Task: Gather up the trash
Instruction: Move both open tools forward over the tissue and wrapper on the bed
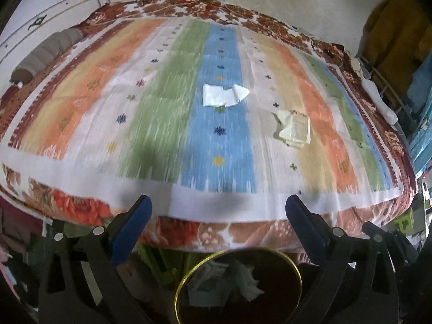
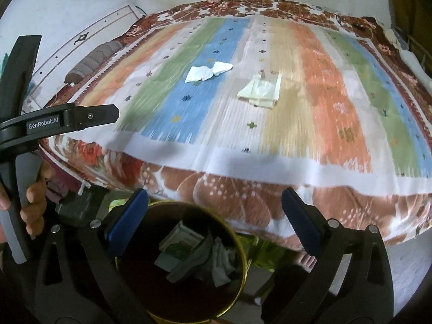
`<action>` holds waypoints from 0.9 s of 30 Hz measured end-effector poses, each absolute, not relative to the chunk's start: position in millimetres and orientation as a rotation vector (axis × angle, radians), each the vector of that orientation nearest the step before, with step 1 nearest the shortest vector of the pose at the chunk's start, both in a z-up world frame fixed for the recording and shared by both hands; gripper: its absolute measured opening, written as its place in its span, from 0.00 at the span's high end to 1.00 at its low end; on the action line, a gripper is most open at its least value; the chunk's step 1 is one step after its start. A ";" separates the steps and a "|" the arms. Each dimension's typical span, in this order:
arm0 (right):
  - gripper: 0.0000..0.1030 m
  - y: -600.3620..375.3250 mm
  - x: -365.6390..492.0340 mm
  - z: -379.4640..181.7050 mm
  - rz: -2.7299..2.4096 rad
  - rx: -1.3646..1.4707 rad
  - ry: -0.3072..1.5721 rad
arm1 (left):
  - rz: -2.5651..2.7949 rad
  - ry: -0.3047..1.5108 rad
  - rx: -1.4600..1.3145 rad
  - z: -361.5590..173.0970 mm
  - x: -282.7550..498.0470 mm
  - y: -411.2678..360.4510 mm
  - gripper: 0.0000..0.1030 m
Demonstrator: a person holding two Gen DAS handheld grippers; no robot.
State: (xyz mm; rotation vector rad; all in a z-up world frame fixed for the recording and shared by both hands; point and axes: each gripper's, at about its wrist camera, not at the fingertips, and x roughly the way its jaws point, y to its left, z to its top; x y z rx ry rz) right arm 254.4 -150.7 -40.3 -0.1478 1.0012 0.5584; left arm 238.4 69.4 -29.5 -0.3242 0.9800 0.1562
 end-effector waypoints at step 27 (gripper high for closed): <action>0.09 -117.1 354.7 -46.2 0.484 -0.171 0.996 | 0.109 0.988 -0.343 -63.3 330.6 95.9 0.07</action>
